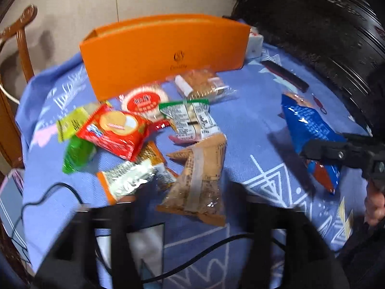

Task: Organize snacks
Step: 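Grasp the blue biscuit bag with the right gripper while the left grasps a brown bread pack, then lift both packs over the orange box and release them inside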

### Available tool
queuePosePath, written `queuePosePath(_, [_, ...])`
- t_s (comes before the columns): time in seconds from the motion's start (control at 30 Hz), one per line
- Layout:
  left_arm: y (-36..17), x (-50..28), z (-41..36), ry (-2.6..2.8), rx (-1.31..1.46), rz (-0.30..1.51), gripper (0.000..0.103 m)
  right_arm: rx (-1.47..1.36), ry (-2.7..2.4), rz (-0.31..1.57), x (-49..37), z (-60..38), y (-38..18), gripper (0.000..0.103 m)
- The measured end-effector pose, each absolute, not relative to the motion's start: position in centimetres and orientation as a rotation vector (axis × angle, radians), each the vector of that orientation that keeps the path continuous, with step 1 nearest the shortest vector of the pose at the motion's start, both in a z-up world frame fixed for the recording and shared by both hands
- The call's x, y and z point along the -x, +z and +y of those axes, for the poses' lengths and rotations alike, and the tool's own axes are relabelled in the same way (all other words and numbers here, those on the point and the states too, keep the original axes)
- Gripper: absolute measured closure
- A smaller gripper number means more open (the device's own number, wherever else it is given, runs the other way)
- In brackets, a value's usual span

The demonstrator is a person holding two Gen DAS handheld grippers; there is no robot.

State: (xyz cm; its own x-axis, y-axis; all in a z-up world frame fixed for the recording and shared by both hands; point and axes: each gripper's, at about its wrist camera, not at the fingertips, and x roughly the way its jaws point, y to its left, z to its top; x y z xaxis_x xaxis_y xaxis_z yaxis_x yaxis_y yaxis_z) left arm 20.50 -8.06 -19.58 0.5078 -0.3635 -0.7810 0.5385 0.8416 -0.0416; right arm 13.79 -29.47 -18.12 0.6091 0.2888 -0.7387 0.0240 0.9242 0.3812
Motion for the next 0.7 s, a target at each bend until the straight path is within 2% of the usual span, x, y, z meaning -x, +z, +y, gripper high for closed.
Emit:
queuePosePath(0.03, [-19.6,-20.6,-8.4,-0.554,-0.198,0.88,0.022,-0.375,0.155,0.911,-13.9,-29.5,-18.2,0.042])
queuePosePath(0.1, [-20.0,-20.8,-9.1,-0.57,-0.201,0.881,0.022,-0.373,0.153,0.916,-14.0,-29.5,-18.2,0.042])
queuePosePath(0.17, [-20.9,-20.7,-9.9,-0.576,-0.248,0.881,0.041,-0.369,0.154,0.917,-14.0,-29.4,-18.3,0.042])
queuePosePath(0.2, [-21.7,-20.8,-10.4,-0.563,-0.29,0.896,0.058,-0.368,0.155,0.917,-14.0,-29.4,-18.3,0.042])
queuePosePath(0.23, [-22.1,-20.7,-10.5,-0.553,-0.312,0.893,0.063,-0.367,0.154,0.916,-14.0,-29.4,-18.3,0.042])
queuePosePath(0.4, [-21.3,-19.6,-9.6,-0.548,-0.284,0.857,0.072,-0.368,0.144,0.912,-13.8,-29.6,-18.2,0.042])
queuePosePath(0.7, [-16.6,-18.4,-5.5,-0.507,-0.184,0.763,0.073,-0.358,0.161,0.879,-13.7,-29.2,-17.2,0.042])
